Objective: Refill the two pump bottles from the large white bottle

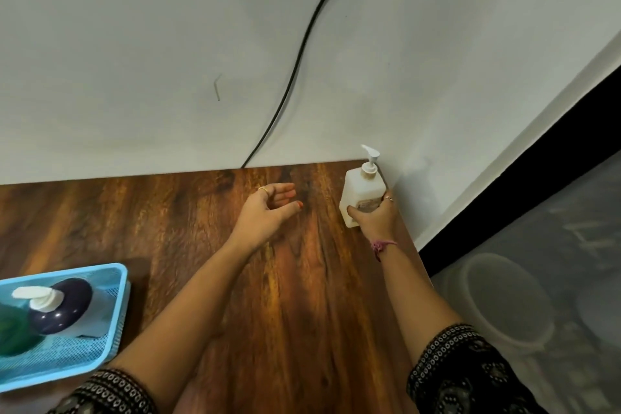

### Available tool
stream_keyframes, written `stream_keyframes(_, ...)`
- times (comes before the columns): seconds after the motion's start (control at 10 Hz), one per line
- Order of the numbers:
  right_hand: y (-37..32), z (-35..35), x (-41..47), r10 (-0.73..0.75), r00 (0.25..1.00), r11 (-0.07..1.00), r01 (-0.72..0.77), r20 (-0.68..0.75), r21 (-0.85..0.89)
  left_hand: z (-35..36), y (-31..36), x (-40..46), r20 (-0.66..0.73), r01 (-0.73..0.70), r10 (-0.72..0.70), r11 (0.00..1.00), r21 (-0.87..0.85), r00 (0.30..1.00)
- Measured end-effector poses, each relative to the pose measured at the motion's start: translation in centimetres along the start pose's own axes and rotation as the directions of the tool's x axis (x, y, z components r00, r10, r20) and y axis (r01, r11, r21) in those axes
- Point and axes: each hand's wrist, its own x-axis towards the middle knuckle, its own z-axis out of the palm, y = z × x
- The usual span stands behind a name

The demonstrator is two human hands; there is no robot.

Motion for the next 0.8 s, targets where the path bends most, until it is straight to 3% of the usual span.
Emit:
stream_keyframes(0.3, 1.1, -0.3, -0.5, -0.023, 1.0, 1.0, 0.023, 0.01, 0.021, -0.4, -0.6, -0.3, -0.009, 0.022, -0.023, 1.0, -0.014, 1.0)
stream_keyframes(0.6, 0.0, -1.8, -2.6, 0.05, 0.993, 0.997, -0.043, 0.103, -0.066, -2.2, 0.0, -2.0, -0.014, 0.007, -0.007, 0.999, -0.041, 1.0)
stream_keyframes(0.8, -2.5, -2.3, -7.8, 0.05, 0.998, 0.998, -0.049, 0.045, -0.033, -4.3, 0.3, -4.6, -0.017, -0.027, 0.025, 0.994, -0.102, 1.0)
